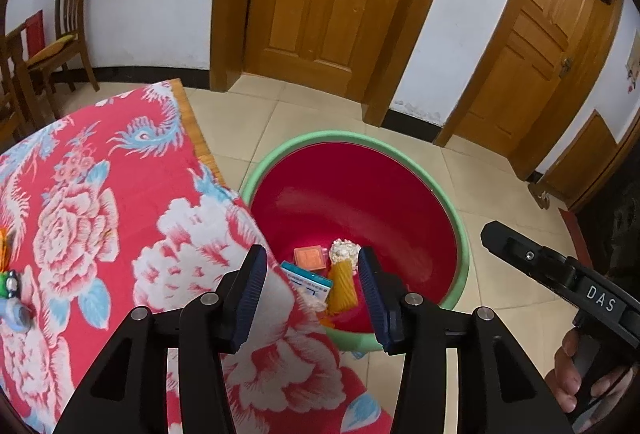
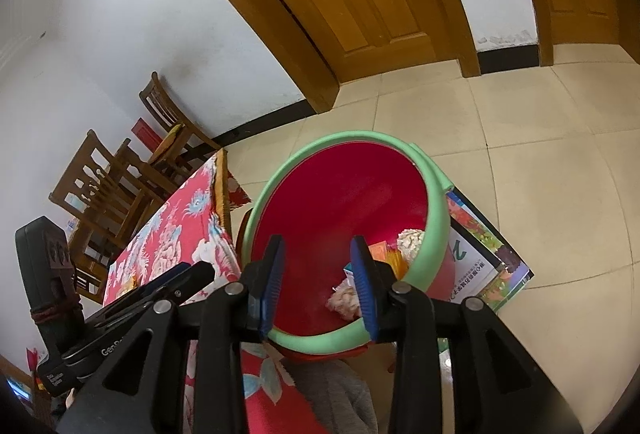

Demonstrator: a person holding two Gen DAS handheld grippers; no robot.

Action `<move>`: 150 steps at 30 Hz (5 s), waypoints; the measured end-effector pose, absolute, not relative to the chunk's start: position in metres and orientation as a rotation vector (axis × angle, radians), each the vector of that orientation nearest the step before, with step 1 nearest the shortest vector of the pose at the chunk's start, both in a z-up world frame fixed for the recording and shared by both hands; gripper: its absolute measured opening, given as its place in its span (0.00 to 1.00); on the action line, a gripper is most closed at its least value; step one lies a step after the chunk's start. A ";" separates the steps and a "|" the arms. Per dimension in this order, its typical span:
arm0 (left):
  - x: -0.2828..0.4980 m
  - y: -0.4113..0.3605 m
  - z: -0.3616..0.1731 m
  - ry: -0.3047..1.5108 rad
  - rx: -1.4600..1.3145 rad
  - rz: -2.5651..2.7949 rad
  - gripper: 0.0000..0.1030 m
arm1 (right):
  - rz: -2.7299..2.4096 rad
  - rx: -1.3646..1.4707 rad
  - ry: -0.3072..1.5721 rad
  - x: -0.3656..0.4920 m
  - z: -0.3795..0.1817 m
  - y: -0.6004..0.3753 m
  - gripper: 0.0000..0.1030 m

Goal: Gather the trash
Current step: 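Carry the tissue and foam net over the red bucket and open both tools, then move both tools back over the table toward the remaining trash, then grasp the blue plastic tube with the right tool, then grasp the orange-wrapped snack bar with the left tool while the right tool holds the tube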

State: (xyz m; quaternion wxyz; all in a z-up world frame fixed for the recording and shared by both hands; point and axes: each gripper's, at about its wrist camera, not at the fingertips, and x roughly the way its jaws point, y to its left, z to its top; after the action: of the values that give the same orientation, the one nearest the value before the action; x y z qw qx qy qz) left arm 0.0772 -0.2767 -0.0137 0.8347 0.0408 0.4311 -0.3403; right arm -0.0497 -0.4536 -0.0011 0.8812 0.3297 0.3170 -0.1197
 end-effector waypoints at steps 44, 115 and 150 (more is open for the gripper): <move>0.083 -0.042 0.008 0.866 -0.183 -0.281 0.62 | 0.080 0.452 0.788 0.024 0.019 -0.286 0.41; 0.093 0.084 -0.037 0.896 -0.384 -0.067 0.62 | 0.369 -0.105 1.023 0.150 -0.029 -0.094 0.22; 0.115 0.051 -0.017 0.886 -0.272 -0.075 0.73 | 0.236 0.278 0.858 0.065 0.019 -0.233 0.22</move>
State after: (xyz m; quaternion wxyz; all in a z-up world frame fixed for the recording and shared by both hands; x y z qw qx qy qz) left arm 0.1145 0.0515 -0.0173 0.8939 -0.1310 0.4271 -0.0363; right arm 0.0646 -0.2327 0.0194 0.8933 0.1338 0.4138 0.1136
